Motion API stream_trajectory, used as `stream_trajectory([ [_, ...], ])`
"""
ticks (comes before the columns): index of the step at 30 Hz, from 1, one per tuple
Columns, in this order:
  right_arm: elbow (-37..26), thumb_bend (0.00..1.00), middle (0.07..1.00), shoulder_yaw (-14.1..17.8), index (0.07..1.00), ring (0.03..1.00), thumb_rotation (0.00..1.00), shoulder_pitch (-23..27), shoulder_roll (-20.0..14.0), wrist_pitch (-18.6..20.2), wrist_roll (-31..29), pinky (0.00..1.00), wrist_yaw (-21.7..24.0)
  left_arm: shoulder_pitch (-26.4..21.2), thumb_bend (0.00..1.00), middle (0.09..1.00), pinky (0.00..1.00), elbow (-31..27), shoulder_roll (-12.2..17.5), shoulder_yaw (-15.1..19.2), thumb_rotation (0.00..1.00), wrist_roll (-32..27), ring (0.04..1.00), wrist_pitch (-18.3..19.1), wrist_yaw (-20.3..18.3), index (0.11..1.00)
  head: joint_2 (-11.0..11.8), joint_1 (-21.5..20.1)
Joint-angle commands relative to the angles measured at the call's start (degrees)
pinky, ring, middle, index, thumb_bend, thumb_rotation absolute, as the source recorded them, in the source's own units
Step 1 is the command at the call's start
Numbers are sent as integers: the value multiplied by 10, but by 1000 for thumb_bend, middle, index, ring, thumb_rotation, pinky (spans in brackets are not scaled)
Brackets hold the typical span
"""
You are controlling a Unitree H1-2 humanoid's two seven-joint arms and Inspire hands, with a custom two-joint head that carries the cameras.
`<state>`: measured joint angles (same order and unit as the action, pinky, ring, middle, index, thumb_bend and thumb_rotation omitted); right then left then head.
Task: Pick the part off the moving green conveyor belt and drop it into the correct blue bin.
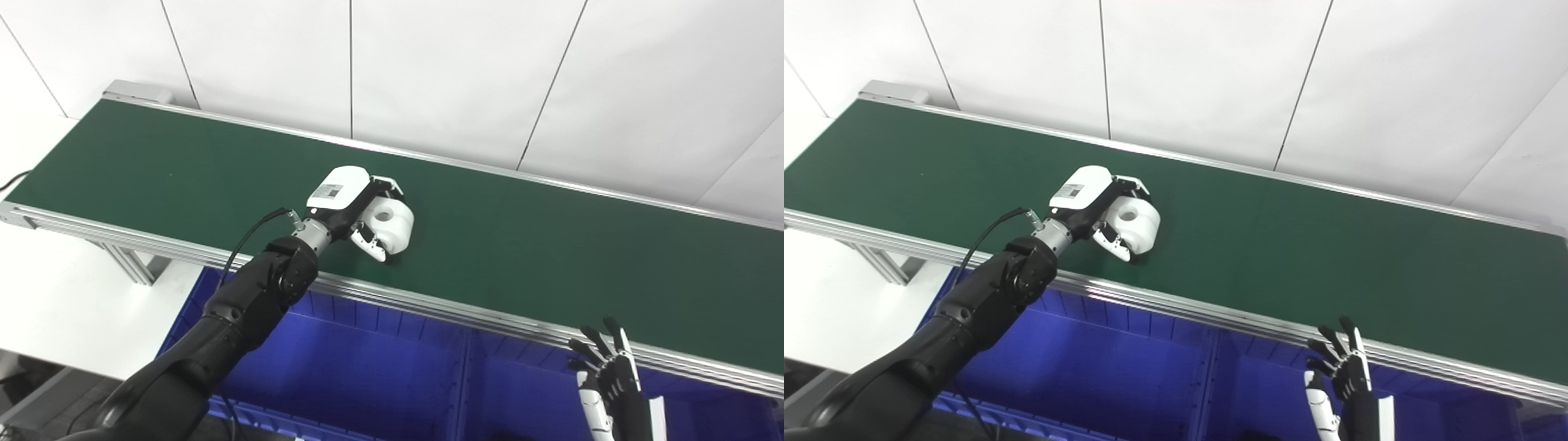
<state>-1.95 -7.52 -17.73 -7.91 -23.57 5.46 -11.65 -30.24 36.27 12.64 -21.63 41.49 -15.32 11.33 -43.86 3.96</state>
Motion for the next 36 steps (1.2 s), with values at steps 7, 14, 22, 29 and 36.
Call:
stream_trajectory([
  [7,-25,629,850,0,946,778,755,5,15,-33,26,672,0,23,494,502,405,-150,23,51,0,-84,392,-40,-20,543,-35,-87],
  [14,-45,627,857,-2,942,800,752,10,46,-20,50,676,10,128,498,507,442,-338,42,62,0,-162,421,-36,-106,521,-58,-200],
  [22,-54,618,865,5,941,811,751,7,65,-6,75,680,19,228,497,504,441,-352,40,28,0,-164,417,-68,-155,525,-58,-218],
  [29,-52,631,870,8,940,823,772,4,75,1,86,694,24,239,496,510,451,-316,51,-11,0,-138,408,-68,-214,527,-54,-206],
  [36,-59,634,887,13,944,841,783,3,74,17,82,719,36,230,495,522,475,-310,46,-30,0,-90,413,16,-279,528,-56,-190],
])
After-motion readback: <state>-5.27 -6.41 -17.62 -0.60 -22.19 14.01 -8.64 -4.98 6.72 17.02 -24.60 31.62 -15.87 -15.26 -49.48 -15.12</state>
